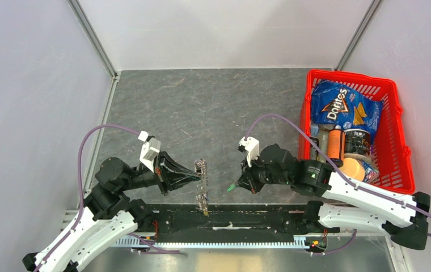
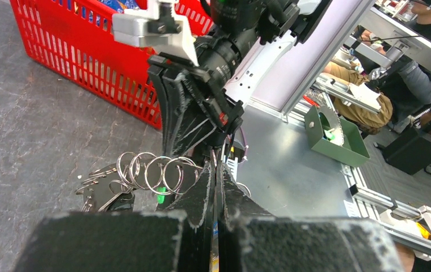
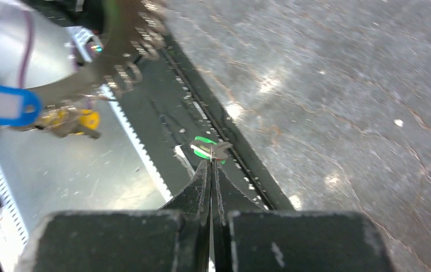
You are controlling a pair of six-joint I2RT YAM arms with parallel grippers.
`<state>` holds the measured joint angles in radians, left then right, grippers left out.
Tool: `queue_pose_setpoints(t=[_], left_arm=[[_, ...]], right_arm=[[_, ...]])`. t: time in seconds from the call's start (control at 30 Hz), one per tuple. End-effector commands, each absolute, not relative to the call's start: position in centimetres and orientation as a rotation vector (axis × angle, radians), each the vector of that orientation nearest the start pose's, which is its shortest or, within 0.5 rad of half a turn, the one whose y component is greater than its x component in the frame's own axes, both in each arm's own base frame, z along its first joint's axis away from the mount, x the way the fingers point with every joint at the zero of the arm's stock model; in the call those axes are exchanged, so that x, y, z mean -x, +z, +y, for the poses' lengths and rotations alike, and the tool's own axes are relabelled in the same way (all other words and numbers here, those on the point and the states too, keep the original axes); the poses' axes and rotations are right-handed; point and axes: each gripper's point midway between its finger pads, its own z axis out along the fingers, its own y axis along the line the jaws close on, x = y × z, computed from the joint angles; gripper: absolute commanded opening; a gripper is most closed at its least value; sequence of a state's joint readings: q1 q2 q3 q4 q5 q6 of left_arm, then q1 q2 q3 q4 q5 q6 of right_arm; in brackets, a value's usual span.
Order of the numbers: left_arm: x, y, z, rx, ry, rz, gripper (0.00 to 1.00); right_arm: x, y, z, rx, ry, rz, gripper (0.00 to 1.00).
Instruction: Put the keys on the keyring
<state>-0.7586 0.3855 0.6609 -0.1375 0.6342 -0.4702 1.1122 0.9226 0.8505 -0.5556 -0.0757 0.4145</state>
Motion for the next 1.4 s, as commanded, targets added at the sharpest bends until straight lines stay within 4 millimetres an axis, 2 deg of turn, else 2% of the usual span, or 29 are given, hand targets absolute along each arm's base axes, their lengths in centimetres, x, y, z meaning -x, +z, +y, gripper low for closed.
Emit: queue_pose_setpoints(t=[0.0, 0.17, 0.27, 0.43, 0.7, 0.83, 1.37], left_arm=[[-6.1, 35.7, -22.6, -0.817, -1.429, 1.303, 0.02], [-6.3, 35.7, -22.7, -0.825, -1.422, 1.301, 0.02], [-6.3, 35.7, -22.8, -0.828, -1.420, 1.301, 0.02], [-6.4, 35.4, -23.0, -0.842, -1.419, 1.302, 0.02], [-6.1, 35.2, -23.0, -0.873, -1.421, 1.288, 0.02], [-5.8, 35.1, -23.0, -0.891, -1.428, 1.277, 0.02], [-4.6, 35.1, -22.8, -0.939, -1.454, 1.244, 0.02]], right_arm=[[-7.5, 23.8, 28.7, 1.025, 1.113, 2.047, 0.00], [-4.8, 28.4, 30.0, 1.180, 1.313, 1.908, 0.00], [-4.1, 31.0, 30.6, 1.229, 1.382, 1.826, 0.00], [-3.3, 33.5, 31.4, 1.296, 1.450, 1.742, 0.00], [-3.5, 35.4, 32.7, 1.321, 1.485, 1.701, 0.00], [-4.4, 35.8, 33.5, 1.284, 1.455, 1.713, 0.00], [-5.7, 37.5, 35.6, 1.227, 1.473, 1.674, 0.00]])
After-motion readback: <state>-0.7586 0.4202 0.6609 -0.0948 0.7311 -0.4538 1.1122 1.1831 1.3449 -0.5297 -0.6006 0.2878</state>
